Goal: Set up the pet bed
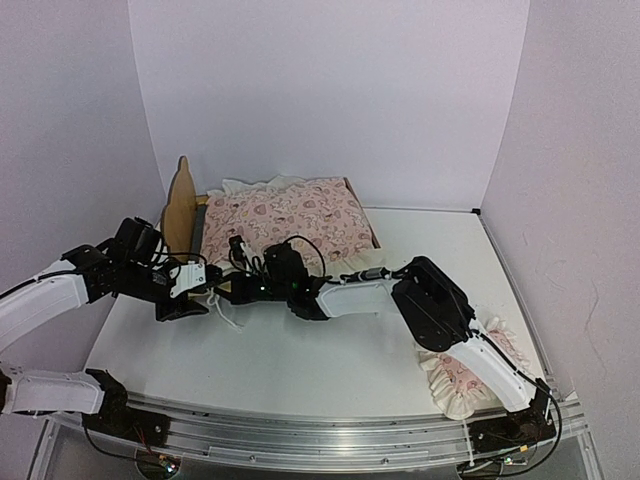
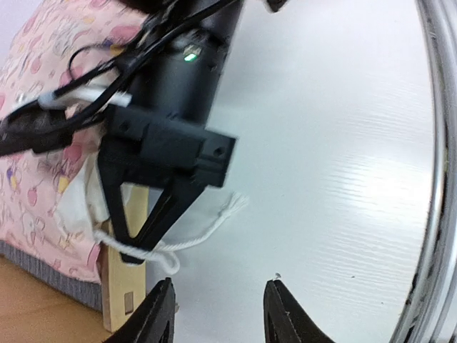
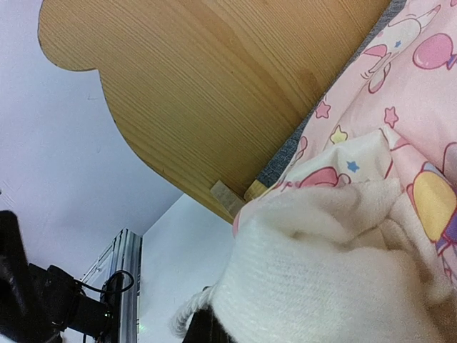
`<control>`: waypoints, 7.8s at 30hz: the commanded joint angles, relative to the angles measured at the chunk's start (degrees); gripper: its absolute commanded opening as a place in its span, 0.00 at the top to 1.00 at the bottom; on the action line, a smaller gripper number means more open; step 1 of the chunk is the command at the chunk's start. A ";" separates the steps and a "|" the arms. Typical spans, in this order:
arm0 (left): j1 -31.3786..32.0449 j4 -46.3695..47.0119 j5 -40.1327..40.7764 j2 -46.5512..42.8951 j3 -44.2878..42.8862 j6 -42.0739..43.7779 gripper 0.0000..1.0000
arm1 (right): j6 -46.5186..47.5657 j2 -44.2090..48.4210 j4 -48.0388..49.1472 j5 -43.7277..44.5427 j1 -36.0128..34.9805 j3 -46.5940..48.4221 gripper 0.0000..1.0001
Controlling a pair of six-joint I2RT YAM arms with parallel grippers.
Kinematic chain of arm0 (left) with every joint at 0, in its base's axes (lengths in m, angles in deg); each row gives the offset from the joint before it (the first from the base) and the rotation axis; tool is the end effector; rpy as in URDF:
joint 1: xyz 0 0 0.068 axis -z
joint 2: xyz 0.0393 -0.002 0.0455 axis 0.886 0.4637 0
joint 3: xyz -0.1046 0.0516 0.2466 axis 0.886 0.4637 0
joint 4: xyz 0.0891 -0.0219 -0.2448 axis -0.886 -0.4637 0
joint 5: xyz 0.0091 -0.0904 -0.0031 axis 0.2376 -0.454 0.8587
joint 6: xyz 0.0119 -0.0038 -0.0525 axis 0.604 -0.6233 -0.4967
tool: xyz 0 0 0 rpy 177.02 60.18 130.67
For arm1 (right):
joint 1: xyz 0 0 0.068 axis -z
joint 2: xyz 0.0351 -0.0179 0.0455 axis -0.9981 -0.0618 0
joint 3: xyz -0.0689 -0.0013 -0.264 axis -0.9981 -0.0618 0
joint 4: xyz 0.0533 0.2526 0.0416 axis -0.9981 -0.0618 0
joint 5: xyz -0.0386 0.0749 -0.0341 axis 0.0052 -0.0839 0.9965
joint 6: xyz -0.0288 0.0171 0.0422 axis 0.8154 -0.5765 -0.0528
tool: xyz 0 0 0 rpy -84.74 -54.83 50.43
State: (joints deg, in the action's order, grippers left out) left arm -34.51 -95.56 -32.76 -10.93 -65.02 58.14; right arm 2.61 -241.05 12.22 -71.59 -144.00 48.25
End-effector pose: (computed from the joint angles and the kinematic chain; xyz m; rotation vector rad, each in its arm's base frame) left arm 0.1730 -0.1041 0.2542 1.6381 1.7548 -0.2059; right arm 0.3076 0.5068 0.1329 -0.6518 1.7895 1.4803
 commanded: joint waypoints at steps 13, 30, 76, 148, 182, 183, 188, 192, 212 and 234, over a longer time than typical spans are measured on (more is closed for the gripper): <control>-14.23 24.44 -2.37 9.09 6.38 10.90 0.66 | -1.28 -2.34 -1.15 -1.62 1.10 0.76 1.00; -14.12 33.45 -6.96 19.41 4.31 12.72 0.59 | -1.02 -1.23 0.60 -2.73 1.07 0.03 1.00; -14.20 34.67 -4.13 23.09 3.26 6.07 1.00 | 5.50 5.28 0.25 3.04 0.98 -8.51 0.88; -29.82 12.77 8.75 9.91 12.52 27.72 0.69 | 25.91 16.32 -23.65 11.00 -3.49 -16.71 0.61; -3.52 11.87 22.33 32.80 -20.16 1.33 0.63 | 13.52 39.98 -62.35 20.93 25.31 -21.89 0.53; -3.52 12.44 22.17 32.94 -20.29 1.37 0.70 | 13.37 39.84 -62.38 20.93 25.45 -21.97 0.54; -3.70 9.80 22.58 31.47 -21.94 0.03 1.00 | 13.09 39.69 -62.38 20.94 26.00 -22.21 0.54; -4.45 7.12 20.66 27.33 -20.89 0.19 0.99 | 13.09 38.44 -62.35 18.94 26.10 -21.42 0.54; -4.82 4.32 15.88 27.78 -22.54 1.54 1.00 | 12.74 36.52 -62.38 14.62 26.13 -21.65 0.57; -13.76 -7.03 5.89 9.29 -12.84 19.82 1.00 | 12.20 37.70 -62.38 9.46 26.10 -23.34 0.90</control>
State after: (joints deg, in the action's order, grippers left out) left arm -46.25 -99.69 -15.50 2.62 -74.55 79.31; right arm 14.45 -204.64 -49.79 -59.16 -117.88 25.30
